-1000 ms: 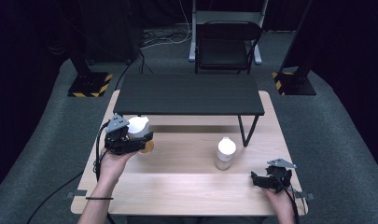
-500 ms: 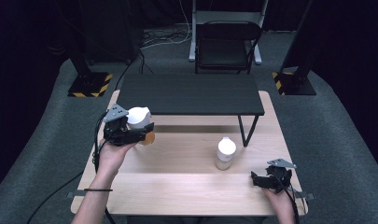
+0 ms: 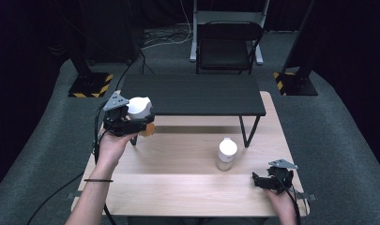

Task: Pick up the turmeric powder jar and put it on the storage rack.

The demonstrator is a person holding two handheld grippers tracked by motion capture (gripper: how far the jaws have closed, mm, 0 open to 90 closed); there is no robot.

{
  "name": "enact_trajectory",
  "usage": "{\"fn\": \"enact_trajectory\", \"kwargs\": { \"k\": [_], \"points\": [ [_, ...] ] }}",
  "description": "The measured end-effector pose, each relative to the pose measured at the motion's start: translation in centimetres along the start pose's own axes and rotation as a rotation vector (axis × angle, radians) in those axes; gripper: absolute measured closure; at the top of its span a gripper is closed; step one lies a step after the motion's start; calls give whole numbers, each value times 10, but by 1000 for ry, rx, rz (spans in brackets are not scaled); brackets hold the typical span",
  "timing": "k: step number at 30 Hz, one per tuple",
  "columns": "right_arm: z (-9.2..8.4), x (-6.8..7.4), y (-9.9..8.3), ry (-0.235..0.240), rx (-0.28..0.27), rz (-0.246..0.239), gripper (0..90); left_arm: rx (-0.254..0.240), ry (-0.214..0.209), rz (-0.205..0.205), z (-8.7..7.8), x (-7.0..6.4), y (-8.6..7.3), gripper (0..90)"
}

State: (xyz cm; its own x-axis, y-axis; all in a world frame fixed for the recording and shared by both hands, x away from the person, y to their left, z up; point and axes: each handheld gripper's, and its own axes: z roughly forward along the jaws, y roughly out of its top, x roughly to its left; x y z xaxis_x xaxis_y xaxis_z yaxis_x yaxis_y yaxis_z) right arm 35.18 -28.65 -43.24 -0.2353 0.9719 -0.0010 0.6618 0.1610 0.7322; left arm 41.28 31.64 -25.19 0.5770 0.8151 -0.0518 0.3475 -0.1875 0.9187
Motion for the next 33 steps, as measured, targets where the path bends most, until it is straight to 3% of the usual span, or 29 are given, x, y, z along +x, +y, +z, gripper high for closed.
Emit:
{"fn": "enact_trajectory", "kwargs": {
  "k": [4, 12, 29, 33],
  "points": [
    [0, 0, 0, 0, 0, 0, 14, -7, -7, -7, 0, 2, 5, 299],
    [0, 0, 0, 0, 0, 0, 14, -15, 17, 11, 3, -2, 21, 299],
    [0, 0, 0, 2, 0, -2, 14, -14, 38, 10, 25, -4, 49, 299],
    [0, 0, 0, 2, 0, -2, 14, -12, 63, 21, 34, -9, 53, 299]
  ]
}}
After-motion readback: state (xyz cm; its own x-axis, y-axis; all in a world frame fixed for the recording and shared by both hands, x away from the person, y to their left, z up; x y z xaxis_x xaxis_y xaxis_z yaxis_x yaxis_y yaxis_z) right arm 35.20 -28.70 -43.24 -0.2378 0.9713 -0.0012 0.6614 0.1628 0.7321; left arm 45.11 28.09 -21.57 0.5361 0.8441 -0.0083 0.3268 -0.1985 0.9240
